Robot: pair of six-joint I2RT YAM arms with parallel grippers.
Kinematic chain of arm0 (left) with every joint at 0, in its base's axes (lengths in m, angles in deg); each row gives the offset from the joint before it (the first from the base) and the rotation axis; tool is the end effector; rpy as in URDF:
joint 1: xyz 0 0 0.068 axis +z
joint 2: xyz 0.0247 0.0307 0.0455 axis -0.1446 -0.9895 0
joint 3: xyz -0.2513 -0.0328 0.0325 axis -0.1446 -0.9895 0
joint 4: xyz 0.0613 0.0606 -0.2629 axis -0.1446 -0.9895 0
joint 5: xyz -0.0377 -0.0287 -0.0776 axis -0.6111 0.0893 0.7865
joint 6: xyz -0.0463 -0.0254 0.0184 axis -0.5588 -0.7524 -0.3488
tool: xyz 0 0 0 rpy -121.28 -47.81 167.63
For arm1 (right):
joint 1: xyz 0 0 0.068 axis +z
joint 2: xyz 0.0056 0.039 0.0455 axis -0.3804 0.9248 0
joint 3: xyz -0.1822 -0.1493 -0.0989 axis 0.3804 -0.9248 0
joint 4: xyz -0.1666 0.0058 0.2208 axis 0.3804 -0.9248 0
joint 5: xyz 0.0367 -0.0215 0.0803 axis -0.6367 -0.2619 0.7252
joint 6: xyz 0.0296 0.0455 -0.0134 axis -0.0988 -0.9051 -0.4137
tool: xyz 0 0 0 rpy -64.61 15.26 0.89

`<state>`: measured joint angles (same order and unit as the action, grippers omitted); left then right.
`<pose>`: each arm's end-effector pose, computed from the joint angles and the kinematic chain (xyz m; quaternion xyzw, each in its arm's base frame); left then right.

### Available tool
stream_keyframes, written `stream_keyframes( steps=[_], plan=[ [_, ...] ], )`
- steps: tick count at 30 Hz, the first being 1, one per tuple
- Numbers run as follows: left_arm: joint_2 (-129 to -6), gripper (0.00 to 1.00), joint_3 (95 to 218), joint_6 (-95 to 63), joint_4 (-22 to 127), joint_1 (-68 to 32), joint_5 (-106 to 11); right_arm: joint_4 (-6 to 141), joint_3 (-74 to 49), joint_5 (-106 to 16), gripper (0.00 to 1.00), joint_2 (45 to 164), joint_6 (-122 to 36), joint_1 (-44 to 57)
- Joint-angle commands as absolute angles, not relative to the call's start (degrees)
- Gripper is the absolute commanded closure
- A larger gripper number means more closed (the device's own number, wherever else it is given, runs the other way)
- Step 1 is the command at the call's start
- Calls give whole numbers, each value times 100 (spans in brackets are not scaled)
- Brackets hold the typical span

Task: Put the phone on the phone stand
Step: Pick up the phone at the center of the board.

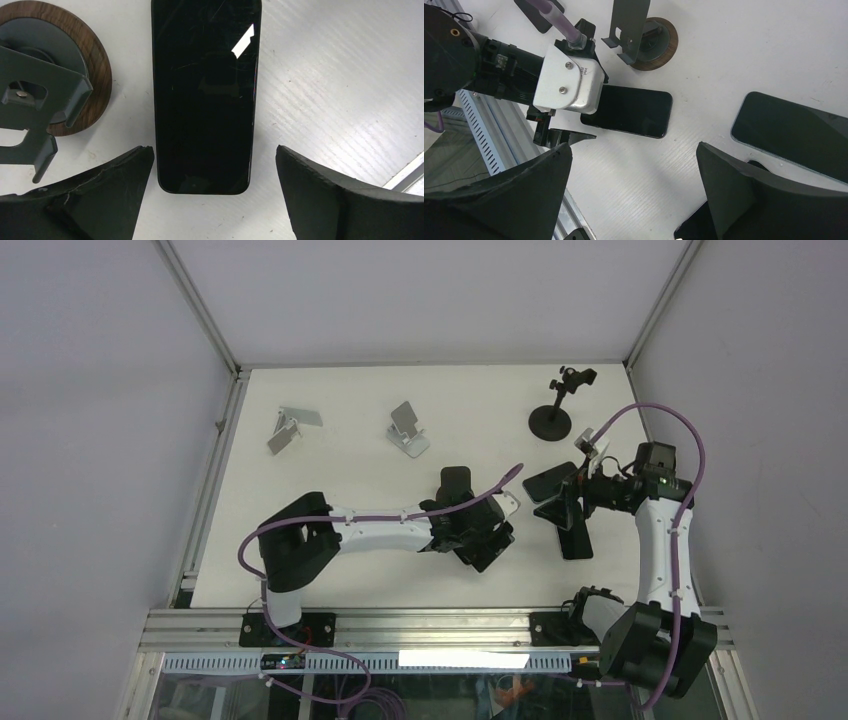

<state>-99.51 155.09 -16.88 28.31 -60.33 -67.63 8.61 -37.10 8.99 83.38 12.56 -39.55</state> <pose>0.1525 -0.3676 0.1482 0.4277 0.8554 -0.1010 0.2742 0.1984 -0.0256 0.2592 -0.3207 0.7841 0.3379 0.4100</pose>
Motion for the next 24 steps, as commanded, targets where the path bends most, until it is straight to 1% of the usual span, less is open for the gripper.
stream_keyframes(
  steps=[1,9,20,24],
  plan=[
    [-10061,2,15811,-1476,2661,-6077,-6980,842,-3507,918,0,8386,1314,-3924],
    [-10145,3,15715,-1451,2627,-6066,-7115,822,-3507,920,0,8407,1320,-3924],
    [-10193,11,15565,-1502,2689,-6017,-6747,804,-3498,933,0,8408,1322,-3924],
    [-10175,16,15426,-1570,2805,-5945,-6525,796,-3498,942,0,8398,1332,-3924]
  ],
)
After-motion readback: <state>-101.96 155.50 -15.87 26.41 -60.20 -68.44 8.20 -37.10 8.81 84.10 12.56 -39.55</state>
